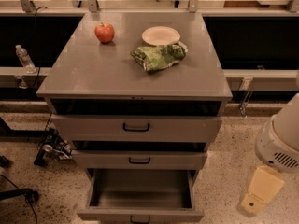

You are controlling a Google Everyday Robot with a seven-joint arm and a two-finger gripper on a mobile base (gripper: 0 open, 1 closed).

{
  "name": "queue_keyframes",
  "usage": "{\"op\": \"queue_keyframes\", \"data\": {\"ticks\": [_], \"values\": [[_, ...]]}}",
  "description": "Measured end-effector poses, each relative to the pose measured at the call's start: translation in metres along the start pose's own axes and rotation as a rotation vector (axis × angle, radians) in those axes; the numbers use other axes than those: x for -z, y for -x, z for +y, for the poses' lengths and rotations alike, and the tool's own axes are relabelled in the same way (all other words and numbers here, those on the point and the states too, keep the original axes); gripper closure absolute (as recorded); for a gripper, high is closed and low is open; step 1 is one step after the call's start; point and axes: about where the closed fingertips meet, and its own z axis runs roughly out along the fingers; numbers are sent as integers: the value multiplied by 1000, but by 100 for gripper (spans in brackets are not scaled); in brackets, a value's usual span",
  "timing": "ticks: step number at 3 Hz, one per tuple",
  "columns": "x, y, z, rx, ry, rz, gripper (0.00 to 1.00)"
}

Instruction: Close bottom drawer

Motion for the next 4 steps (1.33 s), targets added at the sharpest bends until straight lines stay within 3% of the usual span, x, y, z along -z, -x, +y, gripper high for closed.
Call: {"op": "queue_keyframes", "data": {"ticks": [1,2,4], "values": [[-3,1,-2,-9,3,-3,0],[-32,0,-5,-79,51,2,0],[-170,20,3,-219,224,61,0]]}}
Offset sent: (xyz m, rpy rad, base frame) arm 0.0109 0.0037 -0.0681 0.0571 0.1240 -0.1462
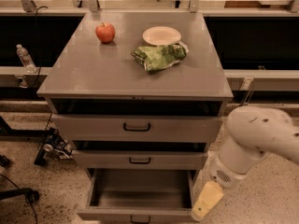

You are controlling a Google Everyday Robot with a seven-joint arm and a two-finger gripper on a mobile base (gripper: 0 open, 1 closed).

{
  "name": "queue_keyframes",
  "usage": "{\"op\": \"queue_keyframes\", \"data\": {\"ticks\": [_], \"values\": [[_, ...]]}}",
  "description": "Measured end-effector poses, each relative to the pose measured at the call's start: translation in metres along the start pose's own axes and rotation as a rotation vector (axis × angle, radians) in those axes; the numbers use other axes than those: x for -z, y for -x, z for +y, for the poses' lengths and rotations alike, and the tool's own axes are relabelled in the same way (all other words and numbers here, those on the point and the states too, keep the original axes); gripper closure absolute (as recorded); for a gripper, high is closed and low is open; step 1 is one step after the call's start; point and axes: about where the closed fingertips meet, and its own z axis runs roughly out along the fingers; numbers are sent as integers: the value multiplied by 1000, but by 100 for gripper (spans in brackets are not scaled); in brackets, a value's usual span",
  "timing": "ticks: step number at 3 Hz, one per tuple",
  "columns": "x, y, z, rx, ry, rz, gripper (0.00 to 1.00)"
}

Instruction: Close bottom drawer

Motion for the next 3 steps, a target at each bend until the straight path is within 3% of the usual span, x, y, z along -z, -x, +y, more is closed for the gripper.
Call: {"op": "queue_keyframes", "data": {"ticks": [1,2,3], "values": [[-88,17,4,-68,92,52,0],[-87,17,4,-68,91,52,0],[-147,14,-1,-155,144,87,0]]}}
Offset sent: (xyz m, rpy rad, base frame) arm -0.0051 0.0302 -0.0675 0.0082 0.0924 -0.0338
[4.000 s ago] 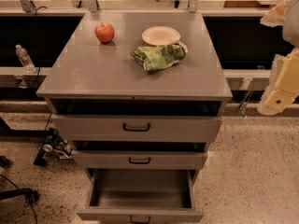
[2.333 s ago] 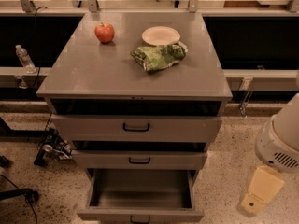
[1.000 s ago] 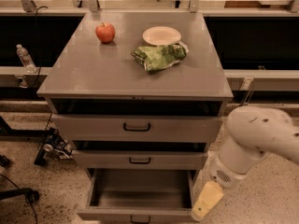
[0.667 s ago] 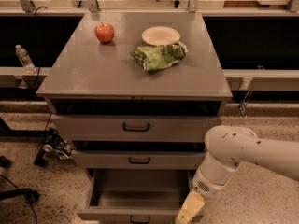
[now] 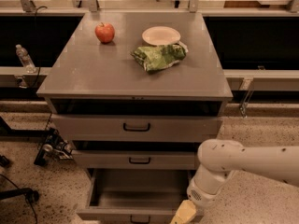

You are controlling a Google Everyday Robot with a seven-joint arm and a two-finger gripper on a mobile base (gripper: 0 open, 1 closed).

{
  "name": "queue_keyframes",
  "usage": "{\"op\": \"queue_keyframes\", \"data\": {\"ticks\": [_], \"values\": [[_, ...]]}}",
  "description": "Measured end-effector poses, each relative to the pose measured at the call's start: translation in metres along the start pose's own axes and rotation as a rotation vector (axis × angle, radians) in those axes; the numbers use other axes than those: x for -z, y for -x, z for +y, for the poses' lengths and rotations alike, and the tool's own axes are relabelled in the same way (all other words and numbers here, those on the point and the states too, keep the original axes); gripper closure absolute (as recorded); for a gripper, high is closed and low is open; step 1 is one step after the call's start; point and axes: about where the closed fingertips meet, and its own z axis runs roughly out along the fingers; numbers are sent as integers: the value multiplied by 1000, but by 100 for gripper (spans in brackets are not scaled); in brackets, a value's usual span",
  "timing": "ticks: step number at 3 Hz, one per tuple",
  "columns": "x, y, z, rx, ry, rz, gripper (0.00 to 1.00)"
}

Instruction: Close bottom drawer

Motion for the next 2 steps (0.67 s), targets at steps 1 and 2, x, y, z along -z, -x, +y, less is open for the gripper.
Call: {"op": "queue_keyframes", "data": {"ticks": [1,2], "values": [[-52,4,-9,-74,48,26,0],[-101,12,-15,-129,75,64,0]]}}
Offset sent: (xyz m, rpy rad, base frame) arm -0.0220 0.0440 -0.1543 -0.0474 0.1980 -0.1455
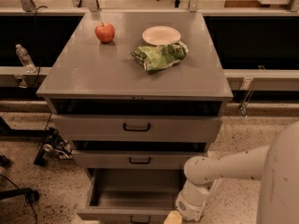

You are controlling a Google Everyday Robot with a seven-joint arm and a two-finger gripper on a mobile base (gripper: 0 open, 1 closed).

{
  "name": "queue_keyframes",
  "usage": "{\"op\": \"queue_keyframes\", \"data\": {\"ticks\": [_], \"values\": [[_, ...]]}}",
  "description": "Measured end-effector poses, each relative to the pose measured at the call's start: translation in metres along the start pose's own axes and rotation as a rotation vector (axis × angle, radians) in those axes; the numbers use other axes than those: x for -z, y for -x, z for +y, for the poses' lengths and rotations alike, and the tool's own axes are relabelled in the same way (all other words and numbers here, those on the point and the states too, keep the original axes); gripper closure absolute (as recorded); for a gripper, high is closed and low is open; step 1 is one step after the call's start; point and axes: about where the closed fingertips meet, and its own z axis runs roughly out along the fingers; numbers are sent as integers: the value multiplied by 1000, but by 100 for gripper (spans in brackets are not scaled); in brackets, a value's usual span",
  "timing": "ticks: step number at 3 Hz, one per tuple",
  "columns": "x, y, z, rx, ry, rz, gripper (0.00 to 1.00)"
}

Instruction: Close bottom drawer

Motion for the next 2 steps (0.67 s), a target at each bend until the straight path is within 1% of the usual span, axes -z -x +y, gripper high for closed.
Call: {"op": "queue_keyframes", "data": {"ticks": [1,2], "values": [[-52,15,-14,-53,37,12,0],[-53,15,-15,-54,40,12,0]]}}
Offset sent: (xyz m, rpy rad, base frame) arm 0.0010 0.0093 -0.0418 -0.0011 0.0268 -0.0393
